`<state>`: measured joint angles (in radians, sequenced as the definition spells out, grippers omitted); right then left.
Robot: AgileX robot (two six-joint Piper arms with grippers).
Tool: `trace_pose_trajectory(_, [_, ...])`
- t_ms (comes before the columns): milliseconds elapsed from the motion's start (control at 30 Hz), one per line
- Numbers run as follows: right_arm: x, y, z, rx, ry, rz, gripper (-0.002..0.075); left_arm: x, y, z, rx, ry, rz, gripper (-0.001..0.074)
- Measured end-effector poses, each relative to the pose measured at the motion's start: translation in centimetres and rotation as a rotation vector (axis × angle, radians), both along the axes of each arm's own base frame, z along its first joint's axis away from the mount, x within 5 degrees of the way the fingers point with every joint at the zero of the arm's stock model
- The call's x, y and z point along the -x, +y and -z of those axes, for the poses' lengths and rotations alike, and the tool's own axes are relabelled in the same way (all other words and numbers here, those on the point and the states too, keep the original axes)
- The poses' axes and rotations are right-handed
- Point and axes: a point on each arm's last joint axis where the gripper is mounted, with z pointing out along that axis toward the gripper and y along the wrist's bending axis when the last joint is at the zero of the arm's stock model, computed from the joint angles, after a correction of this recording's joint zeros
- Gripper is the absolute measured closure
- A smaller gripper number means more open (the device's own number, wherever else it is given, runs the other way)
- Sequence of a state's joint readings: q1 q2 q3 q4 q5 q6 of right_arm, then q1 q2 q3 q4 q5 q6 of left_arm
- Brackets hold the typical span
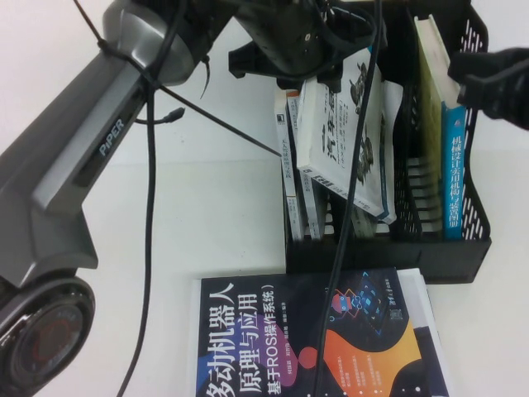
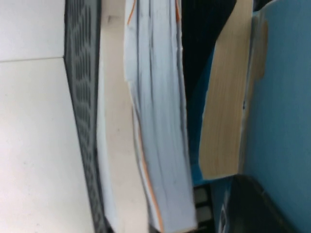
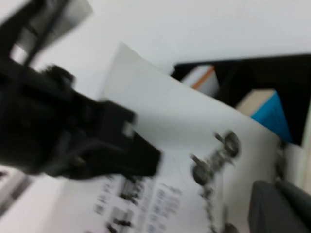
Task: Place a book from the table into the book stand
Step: Place the book on the book shelf
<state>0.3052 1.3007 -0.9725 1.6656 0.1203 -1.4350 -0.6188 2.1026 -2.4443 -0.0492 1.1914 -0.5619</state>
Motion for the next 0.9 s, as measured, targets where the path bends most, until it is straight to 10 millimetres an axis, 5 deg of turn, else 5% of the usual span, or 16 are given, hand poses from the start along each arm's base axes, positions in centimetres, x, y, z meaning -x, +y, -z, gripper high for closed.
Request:
trace_pose_trajectory(200, [0.0,-0.8,1.9,0.068,0.039,0.075,0.0720,-0.1,0.2,0.3,-0.069,-0.018,-0.013,0.0620])
trace_pose_trajectory(567, [0.2,-0.4,2.2,0.061,0.046,0.020,0.0720,-0.2,-0.1,0.1,-0.040,-0.044,0.001,0.0620])
trace_pose_trajectory(900, [0.6,-0.4,3.3,0.137,0.052,-0.009,0.0720,-0.8,-1.6,0.1,0.054,-0.133,0.169,0.0620])
